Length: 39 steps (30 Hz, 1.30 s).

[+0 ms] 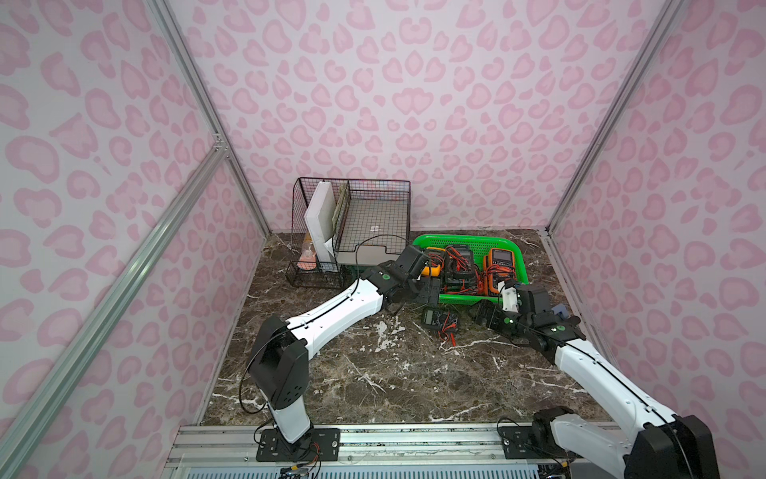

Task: Put the multimeter into the basket
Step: Place the multimeter in the basket, then pick up the multimeter from the center of the board.

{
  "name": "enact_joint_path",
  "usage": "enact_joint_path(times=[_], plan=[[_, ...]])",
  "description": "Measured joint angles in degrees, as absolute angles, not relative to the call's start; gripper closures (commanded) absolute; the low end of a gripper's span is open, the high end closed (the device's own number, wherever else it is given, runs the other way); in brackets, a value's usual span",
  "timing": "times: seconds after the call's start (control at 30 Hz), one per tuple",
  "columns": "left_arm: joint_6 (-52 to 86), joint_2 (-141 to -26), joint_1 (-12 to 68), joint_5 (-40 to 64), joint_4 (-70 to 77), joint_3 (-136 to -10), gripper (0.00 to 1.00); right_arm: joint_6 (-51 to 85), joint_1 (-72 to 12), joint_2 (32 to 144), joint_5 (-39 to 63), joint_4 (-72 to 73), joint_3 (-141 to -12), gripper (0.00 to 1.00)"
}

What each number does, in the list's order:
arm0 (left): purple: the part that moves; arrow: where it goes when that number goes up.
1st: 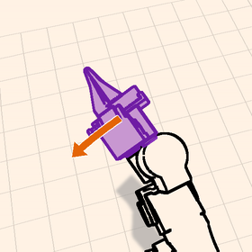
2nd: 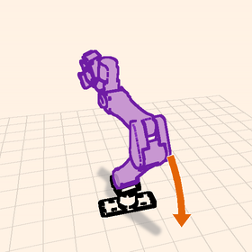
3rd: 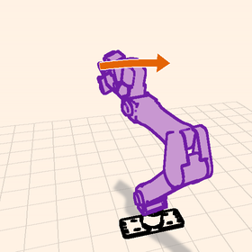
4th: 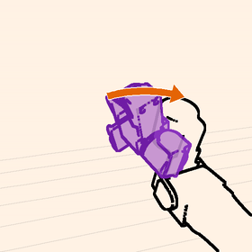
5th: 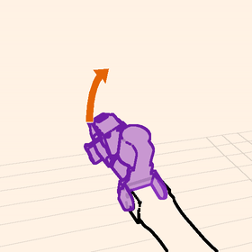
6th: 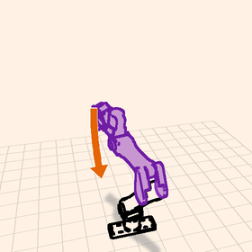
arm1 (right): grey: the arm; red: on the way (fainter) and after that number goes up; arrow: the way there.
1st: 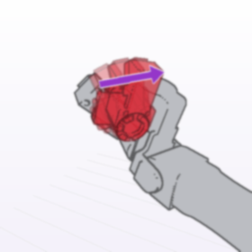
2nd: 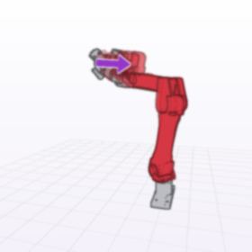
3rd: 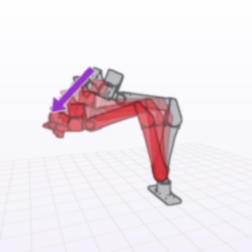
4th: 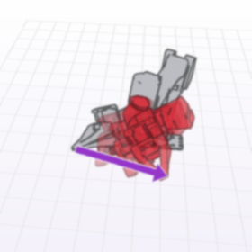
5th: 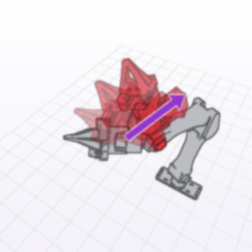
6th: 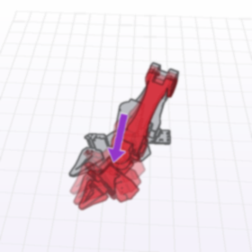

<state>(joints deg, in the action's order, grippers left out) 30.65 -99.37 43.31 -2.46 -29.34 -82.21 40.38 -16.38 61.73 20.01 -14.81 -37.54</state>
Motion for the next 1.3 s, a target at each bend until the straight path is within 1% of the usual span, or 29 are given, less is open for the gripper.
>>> enact_joint_path(times=[0.23, 0.47, 0.8, 1.03, 1.3], plan=[[28.32, -105.14, 43.13, -1.43, -28.14, -79.02, 0.01, 39.86, -15.66, 61.65, 18.65, -16.86, -39.27, 0.01], [25.89, -112.07, 43.16, 3.03, -22.63, -79.20, 0.01, 38.04, -11.94, 59.13, 18.57, -22.20, -41.67, 0.01], [25.36, -116.11, 43.70, 10.41, -16.21, -79.66, 0.02, 35.29, -8.19, 56.40, 18.44, -28.34, -42.83, 0.01], [26.20, -116.51, 46.54, 14.26, -14.37, -79.59, 0.02, 34.41, -7.49, 56.05, 18.59, -29.30, -42.81, 0.01], [28.86, -115.04, 53.71, 17.58, -14.17, -81.73, 0.01, 33.23, -4.27, 56.47, 19.29, -29.30, -42.72, 0.01]])
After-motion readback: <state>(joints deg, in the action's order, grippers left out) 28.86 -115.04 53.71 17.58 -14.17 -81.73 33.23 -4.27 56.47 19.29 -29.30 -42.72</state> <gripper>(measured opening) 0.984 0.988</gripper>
